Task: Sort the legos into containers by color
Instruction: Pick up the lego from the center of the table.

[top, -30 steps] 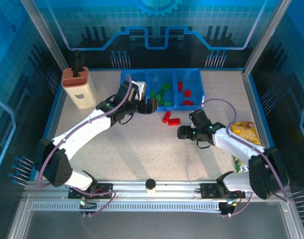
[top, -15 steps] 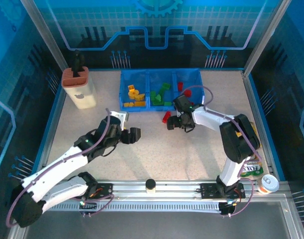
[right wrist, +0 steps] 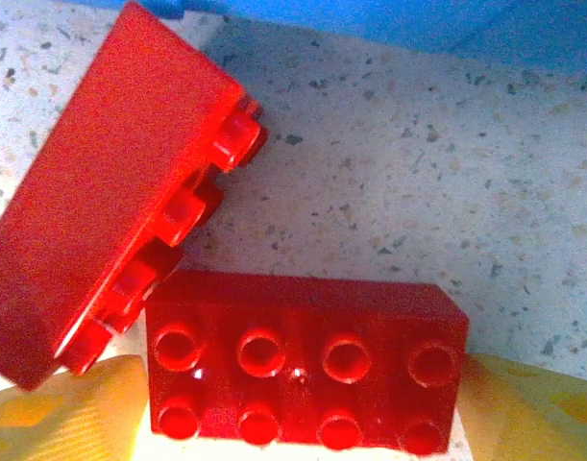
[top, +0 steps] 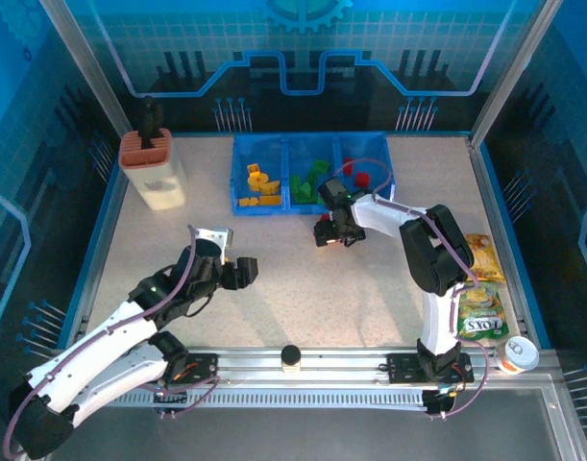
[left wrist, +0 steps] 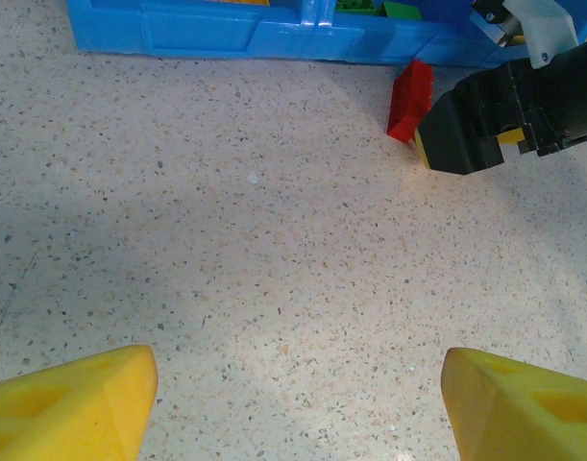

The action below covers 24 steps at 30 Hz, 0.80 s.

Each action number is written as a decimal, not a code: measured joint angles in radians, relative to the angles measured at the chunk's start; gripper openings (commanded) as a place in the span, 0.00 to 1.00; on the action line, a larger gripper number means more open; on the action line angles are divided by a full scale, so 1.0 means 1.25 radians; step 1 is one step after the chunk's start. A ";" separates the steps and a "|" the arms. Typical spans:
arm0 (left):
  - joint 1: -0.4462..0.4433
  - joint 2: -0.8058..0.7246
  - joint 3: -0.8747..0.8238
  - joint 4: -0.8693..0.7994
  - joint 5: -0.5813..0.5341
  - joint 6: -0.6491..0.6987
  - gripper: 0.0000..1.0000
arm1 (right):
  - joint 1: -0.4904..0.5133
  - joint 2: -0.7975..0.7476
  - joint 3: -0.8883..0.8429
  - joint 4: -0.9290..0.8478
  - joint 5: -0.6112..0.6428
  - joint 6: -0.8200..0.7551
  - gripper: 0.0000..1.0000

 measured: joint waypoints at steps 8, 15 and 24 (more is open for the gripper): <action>0.000 0.000 -0.002 0.001 0.000 0.000 0.77 | 0.002 0.002 0.003 -0.005 0.015 0.012 0.62; 0.000 0.016 -0.012 0.004 0.000 -0.003 0.76 | 0.007 -0.057 -0.076 0.013 0.019 0.024 0.54; 0.000 0.042 -0.014 0.022 0.000 -0.009 0.75 | 0.005 -0.211 -0.148 0.001 0.041 0.034 0.55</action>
